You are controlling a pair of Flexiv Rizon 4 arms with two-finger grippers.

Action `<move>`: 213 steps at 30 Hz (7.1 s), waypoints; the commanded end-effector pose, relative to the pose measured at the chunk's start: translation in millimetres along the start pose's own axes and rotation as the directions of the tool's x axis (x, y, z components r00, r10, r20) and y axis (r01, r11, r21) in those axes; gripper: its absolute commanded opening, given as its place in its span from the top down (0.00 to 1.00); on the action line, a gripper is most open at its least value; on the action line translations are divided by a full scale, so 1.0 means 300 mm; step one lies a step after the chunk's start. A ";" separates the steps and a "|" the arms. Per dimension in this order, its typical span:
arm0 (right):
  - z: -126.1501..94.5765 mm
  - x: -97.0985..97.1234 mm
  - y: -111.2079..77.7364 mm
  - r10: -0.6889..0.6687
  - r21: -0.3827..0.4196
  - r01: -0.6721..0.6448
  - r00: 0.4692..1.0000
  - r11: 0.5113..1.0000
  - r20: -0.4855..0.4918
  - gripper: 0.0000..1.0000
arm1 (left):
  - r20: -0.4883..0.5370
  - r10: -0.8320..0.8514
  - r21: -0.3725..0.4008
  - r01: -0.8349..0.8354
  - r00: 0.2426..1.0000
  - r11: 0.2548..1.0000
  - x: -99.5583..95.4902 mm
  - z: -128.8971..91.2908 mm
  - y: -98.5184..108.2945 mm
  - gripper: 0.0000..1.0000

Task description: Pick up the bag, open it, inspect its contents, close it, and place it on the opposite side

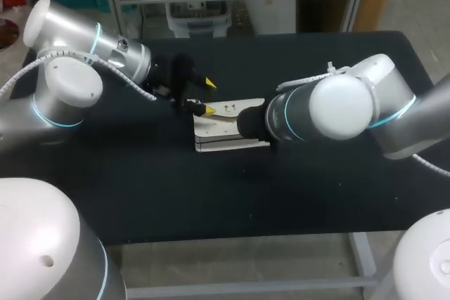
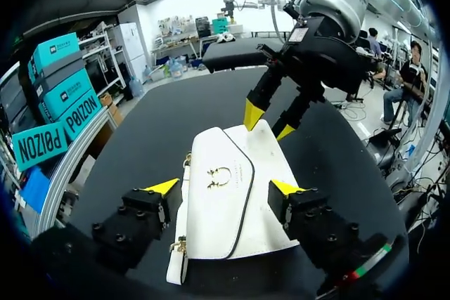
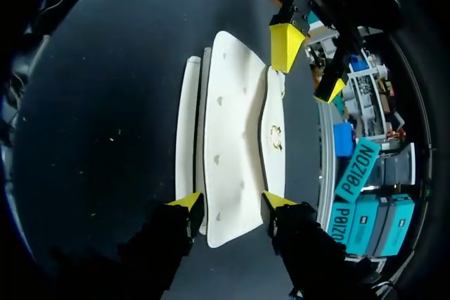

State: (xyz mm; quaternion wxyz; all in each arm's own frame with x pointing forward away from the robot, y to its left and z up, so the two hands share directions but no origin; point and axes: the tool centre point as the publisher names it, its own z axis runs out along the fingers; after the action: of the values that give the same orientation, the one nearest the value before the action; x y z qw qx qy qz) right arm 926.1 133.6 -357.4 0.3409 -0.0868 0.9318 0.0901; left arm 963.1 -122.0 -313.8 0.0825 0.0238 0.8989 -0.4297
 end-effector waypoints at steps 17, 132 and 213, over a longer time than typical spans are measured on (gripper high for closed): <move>-0.219 -0.132 -0.018 0.319 -0.286 -0.347 0.937 0.893 -0.141 0.00 | -0.140 -0.371 -0.069 0.365 0.918 0.928 0.002 -0.133 -0.035 0.00; -0.121 -0.206 -0.127 0.744 0.882 -0.443 -0.532 0.162 -0.404 0.00 | 0.313 -0.907 0.031 0.958 -0.281 -0.286 0.140 -0.016 0.108 0.00; -0.101 -0.174 -0.135 0.821 0.958 -0.146 -0.493 0.248 -0.288 0.00 | 0.369 -0.879 0.059 0.951 -0.302 -0.302 0.123 -0.003 0.086 0.00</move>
State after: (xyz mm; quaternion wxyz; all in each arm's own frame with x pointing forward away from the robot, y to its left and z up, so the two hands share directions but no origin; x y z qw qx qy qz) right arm 950.4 87.4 -307.2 -0.2902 0.6518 0.6719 0.1986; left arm 927.6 -105.2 -342.1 -0.1714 -0.7697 0.5816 -0.2000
